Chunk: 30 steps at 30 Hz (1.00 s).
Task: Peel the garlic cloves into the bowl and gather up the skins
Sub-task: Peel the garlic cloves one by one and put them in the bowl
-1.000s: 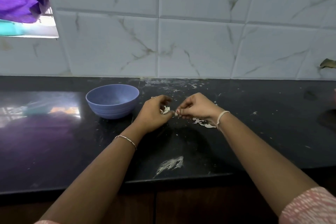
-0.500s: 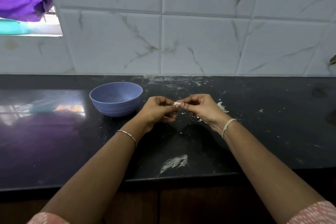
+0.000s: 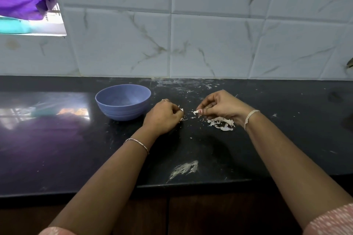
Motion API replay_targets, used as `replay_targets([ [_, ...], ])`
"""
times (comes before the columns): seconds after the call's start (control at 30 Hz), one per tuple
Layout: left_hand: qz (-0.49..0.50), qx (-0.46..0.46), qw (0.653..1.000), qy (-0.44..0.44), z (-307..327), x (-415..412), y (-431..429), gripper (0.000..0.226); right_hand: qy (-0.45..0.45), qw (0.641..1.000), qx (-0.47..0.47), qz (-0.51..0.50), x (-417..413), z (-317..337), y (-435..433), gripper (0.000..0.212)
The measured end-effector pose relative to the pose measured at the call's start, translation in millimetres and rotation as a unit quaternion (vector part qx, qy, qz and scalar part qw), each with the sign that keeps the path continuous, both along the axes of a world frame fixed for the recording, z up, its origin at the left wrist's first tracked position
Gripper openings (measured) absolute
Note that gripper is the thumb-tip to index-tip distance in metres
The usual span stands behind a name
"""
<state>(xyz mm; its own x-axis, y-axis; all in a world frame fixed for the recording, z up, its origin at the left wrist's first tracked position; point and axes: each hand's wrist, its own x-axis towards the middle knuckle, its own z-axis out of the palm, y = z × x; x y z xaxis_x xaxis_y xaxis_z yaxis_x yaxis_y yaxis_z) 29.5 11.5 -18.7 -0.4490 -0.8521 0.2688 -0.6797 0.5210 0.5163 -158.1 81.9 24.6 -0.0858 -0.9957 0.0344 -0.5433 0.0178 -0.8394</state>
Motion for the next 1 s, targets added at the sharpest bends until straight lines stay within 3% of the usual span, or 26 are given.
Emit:
replay_targets([
  [0.1,0.007,-0.027,1.000,0.005,0.0,0.4,-2.1,0.011,0.069,0.998,0.001,0.010,4.6,25.0,0.8,0.010],
  [0.23,0.028,-0.024,0.998,0.058,-0.9,-0.1,-3.8,0.032,0.170,0.985,-0.039,-0.010,15.4,36.8,0.2,0.006],
  [0.33,0.018,-0.020,0.995,0.099,-4.7,-0.4,-6.9,0.028,0.382,0.924,-0.015,-0.010,30.8,3.9,-1.9,0.003],
  [0.37,0.012,-0.025,0.994,0.102,-6.2,-0.9,-6.7,0.027,0.406,0.914,-0.013,-0.016,34.5,-5.0,-2.6,0.004],
  [0.57,0.010,-0.048,0.989,0.141,-7.3,-4.2,-11.1,0.021,0.374,0.922,-0.085,-0.059,30.4,8.3,-1.1,0.004],
  [0.7,0.001,-0.059,0.985,0.162,-6.9,-4.4,-9.4,0.022,0.402,0.913,-0.056,-0.045,34.8,-22.1,-2.8,0.005],
  [0.77,-0.028,-0.058,0.983,0.174,-5.4,-5.6,-6.6,0.031,0.345,0.934,-0.077,-0.055,27.6,-16.8,-9.7,0.006],
  [0.87,-0.080,-0.025,0.972,0.219,-1.0,-9.7,-3.7,0.034,0.087,0.988,-0.110,-0.068,19.2,-2.4,-16.4,0.007],
  [0.93,-0.095,0.013,0.963,0.252,2.4,-16.2,-5.1,0.030,-0.060,0.992,-0.087,-0.063,15.6,-2.1,-19.7,0.009],
  [1.0,-0.090,0.039,0.955,0.279,6.9,-25.4,-9.5,0.025,-0.115,0.989,-0.061,-0.073,13.3,-6.2,-23.9,0.015],
])
